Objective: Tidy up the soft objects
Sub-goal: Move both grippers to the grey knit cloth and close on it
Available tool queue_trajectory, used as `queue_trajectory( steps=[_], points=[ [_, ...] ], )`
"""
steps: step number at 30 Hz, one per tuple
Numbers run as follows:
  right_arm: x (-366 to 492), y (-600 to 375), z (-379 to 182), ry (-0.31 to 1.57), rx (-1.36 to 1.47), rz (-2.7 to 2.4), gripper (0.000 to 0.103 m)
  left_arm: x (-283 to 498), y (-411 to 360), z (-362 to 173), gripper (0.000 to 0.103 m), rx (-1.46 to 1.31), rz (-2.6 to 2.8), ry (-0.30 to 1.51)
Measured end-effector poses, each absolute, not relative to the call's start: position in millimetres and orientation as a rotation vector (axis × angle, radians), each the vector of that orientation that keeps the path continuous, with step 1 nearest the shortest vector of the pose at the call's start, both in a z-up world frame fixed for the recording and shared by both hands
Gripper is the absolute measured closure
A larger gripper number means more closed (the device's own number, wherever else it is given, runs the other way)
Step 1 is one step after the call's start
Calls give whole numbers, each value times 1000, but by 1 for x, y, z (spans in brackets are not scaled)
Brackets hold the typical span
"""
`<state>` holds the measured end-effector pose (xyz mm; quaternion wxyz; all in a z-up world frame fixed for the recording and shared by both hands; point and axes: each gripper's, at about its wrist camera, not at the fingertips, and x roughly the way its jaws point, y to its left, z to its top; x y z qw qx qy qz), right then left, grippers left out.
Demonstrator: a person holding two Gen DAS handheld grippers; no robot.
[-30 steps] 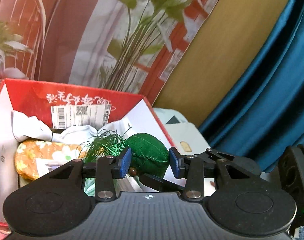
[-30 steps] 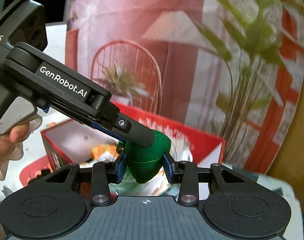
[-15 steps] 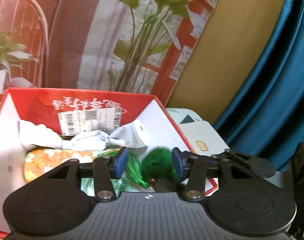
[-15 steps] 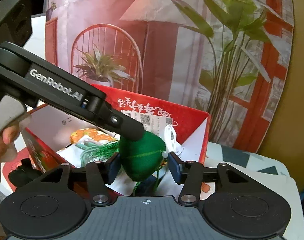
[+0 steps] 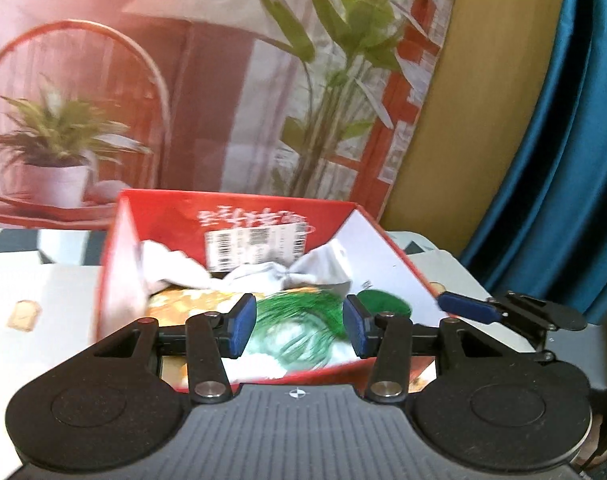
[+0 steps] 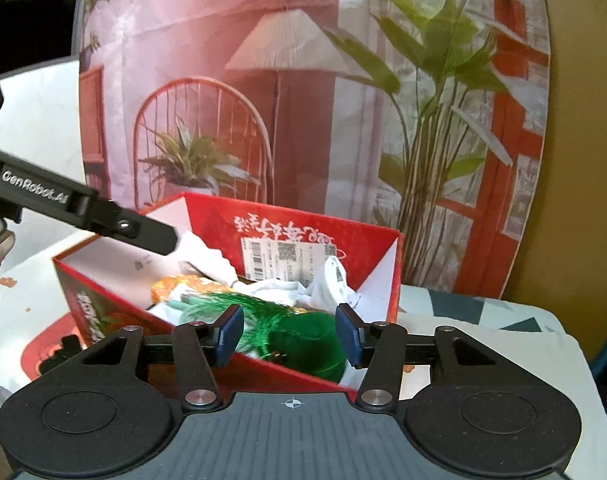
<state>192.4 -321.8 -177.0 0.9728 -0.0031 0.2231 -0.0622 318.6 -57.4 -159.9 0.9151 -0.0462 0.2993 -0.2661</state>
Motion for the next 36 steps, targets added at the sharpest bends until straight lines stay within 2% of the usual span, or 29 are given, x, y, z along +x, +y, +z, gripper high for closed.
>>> queue_trajectory(
  steps=[8, 15, 22, 24, 25, 31, 36],
  points=[
    [156, -294, -192, 402, 22, -127, 55, 273, -13, -182, 52, -121, -451, 628],
    [133, -285, -223, 457, 76, -142, 56, 235, 10, -222, 40, -132, -389, 743],
    [118, -306, -246, 521, 139, -234, 58, 209, 34, -243, 37, -207, -336, 811],
    [113, -310, -249, 525, 149, -252, 58, 204, 31, -247, 28, -190, -330, 814],
    [110, -310, -252, 526, 153, -255, 58, 202, 30, -249, 26, -182, -331, 815],
    [105, -297, -259, 539, 161, -198, 57, 195, 21, -261, 25, -151, -371, 848],
    [109, -280, -263, 561, 122, -170, 47, 193, 23, -271, 25, -150, -361, 870]
  ],
)
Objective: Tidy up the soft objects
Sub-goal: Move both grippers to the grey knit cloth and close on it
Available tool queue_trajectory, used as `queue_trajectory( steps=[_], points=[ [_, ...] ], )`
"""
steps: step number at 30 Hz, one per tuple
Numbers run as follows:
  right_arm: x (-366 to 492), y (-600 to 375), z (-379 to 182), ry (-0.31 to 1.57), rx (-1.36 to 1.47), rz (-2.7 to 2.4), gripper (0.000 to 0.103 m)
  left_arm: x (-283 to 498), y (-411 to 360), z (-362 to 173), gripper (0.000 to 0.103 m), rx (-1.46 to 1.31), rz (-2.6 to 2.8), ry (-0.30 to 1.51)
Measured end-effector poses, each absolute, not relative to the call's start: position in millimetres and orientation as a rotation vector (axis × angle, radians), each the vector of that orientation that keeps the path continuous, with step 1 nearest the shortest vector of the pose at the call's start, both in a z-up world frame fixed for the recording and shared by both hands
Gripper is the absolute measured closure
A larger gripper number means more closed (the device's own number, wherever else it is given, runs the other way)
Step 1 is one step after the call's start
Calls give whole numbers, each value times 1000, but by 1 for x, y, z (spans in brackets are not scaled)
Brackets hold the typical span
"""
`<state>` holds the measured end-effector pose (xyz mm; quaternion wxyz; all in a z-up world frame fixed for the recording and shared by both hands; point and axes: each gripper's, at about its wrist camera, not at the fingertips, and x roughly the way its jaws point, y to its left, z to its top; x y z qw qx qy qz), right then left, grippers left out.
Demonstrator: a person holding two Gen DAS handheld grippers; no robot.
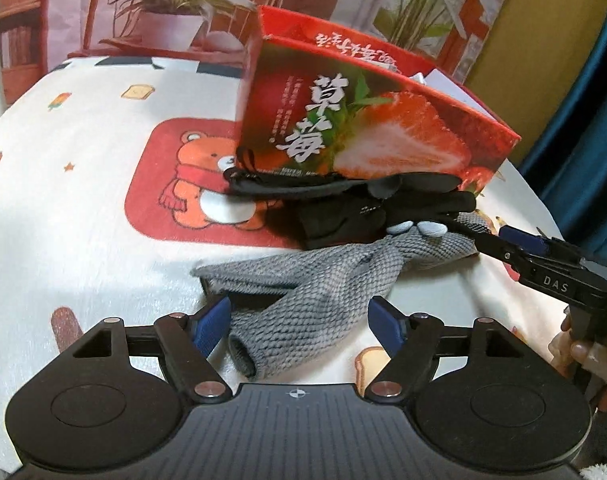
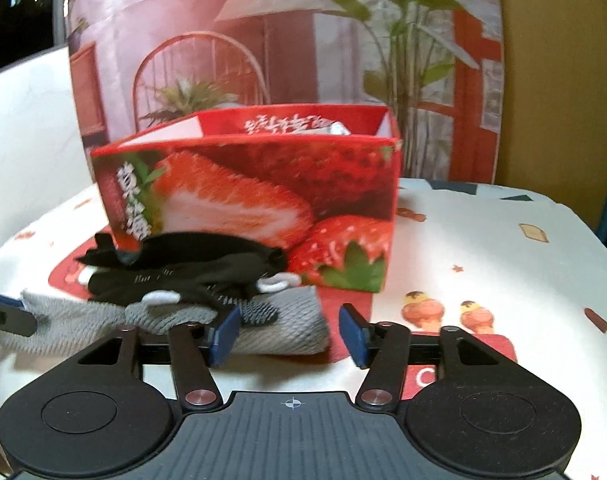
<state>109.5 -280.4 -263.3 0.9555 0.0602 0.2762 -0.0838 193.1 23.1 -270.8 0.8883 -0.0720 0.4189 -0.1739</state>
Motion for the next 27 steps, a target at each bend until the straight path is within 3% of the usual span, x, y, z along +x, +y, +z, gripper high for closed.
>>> queue_trajectory(
  steps=[3, 11, 19, 27],
  points=[
    [112, -278, -265, 569, 127, -160, 39, 196, 29, -277, 25, -176, -340, 894],
    [131, -278, -274, 618, 128, -148, 38, 198, 26, -284, 27, -169, -323, 873],
    [143, -283, -279, 617, 161, -138, 39, 198, 35, -287, 50, -177, -275, 825],
    [139, -280, -280, 652, 162, -106, 68, 199, 33, -289, 57, -143, -275, 805]
  ],
)
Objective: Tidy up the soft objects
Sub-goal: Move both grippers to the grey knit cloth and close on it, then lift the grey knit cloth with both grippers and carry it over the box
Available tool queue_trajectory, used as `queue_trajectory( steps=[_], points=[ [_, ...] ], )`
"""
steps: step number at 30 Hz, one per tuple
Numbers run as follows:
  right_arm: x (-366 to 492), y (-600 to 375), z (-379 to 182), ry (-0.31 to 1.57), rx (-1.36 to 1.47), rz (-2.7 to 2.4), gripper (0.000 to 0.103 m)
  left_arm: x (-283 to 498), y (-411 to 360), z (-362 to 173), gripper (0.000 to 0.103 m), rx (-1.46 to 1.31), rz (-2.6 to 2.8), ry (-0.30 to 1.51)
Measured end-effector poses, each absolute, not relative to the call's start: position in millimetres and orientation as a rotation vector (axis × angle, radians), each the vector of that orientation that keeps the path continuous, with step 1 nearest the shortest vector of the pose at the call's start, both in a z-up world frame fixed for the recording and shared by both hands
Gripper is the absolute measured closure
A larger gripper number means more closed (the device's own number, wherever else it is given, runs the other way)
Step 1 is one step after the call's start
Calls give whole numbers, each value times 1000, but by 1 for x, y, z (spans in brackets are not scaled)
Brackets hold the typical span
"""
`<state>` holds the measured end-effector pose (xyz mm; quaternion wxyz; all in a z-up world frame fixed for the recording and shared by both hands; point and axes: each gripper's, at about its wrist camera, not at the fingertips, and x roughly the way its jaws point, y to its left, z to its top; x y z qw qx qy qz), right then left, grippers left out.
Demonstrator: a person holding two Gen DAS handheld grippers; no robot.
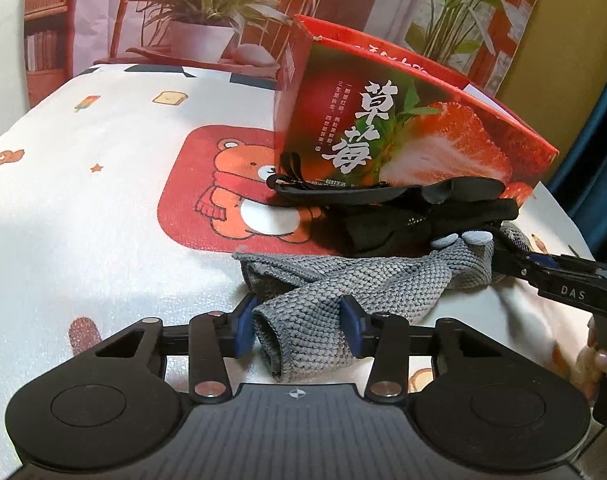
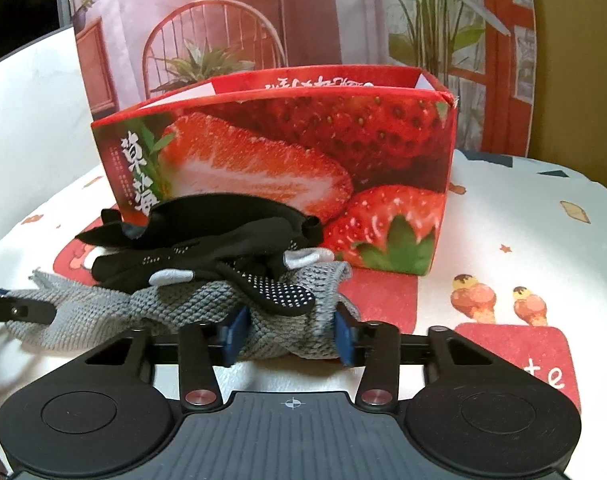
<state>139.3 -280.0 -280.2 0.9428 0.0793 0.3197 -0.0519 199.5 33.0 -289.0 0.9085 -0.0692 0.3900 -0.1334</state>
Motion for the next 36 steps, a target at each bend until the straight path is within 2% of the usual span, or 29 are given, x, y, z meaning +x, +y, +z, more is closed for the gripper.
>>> queue_trajectory(
  steps=[4, 6, 12, 24, 36],
  points=[
    [133, -276, -280, 675, 150, -102, 73, 200, 36, -289, 63, -161, -273, 804],
    [129, -275, -280, 678, 159, -101, 74, 199, 38, -290, 72, -173, -269, 807],
    [116, -270, -279, 680, 193, -105, 76, 195, 39, -291, 82, -189, -277, 809],
    [87, -253, -277, 659, 225, -104, 79, 171, 43, -283, 88, -172, -276, 763],
    [67, -243, -244, 546, 213, -66, 81, 145, 47, -253, 91, -175, -296, 596]
  ],
)
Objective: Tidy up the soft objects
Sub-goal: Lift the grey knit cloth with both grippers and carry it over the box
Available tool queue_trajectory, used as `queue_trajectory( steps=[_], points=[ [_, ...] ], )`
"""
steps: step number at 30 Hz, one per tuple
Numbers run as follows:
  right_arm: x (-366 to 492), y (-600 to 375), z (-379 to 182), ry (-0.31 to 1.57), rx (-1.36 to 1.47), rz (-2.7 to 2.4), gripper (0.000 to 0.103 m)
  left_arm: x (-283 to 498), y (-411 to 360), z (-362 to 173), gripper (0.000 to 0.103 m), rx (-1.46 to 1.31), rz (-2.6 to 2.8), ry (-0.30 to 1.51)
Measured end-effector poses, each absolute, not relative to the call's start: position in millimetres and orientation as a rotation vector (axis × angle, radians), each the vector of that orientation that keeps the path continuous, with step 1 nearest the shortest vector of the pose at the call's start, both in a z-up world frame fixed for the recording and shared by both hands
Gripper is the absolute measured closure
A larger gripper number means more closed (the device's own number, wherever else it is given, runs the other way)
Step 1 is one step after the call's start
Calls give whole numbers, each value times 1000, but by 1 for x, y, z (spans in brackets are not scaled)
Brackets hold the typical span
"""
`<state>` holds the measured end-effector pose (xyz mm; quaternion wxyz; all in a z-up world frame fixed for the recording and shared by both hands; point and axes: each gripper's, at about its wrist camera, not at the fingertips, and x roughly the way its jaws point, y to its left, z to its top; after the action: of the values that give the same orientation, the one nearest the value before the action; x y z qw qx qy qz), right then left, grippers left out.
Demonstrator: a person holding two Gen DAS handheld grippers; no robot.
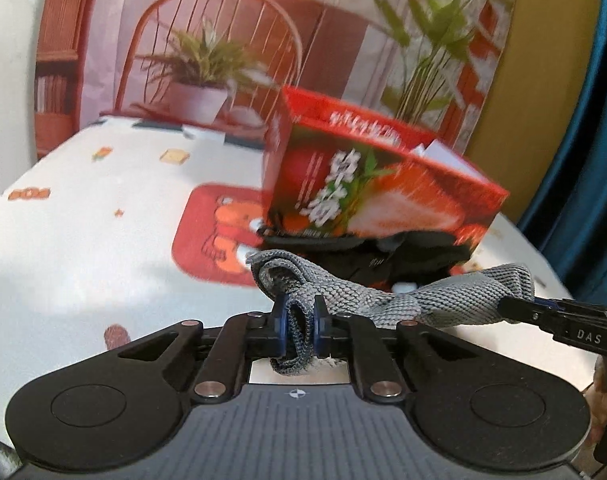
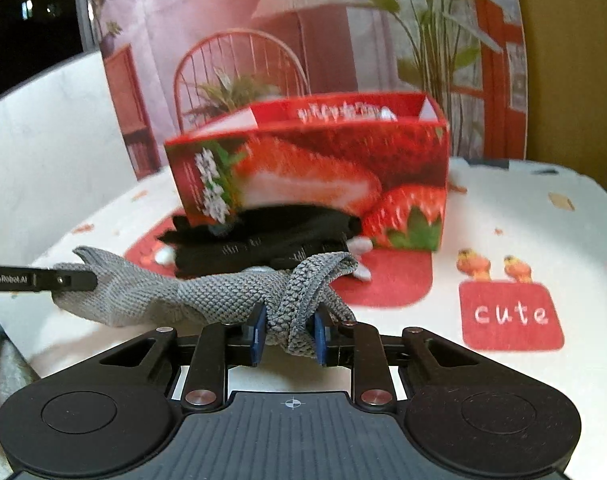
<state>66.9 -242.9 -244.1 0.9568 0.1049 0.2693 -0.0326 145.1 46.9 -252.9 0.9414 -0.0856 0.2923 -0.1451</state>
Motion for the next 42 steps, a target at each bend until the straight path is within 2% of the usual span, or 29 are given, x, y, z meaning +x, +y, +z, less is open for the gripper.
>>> queue_trajectory(
  steps=[12, 23, 32, 42],
  points=[
    [73, -243, -182, 411, 130, -44, 81, 153, 41, -188, 91, -159, -305, 423],
    [127, -269, -128, 352, 84, -60, 82, 207, -1, -126, 91, -86, -339, 305],
    [191, -298, -109, 384, 48, -102, 82, 276, -29, -116, 91, -55, -308, 323],
    [251, -338, -123, 459, -1, -172, 82, 359, -58, -129, 91, -26, -367, 424]
  ],
)
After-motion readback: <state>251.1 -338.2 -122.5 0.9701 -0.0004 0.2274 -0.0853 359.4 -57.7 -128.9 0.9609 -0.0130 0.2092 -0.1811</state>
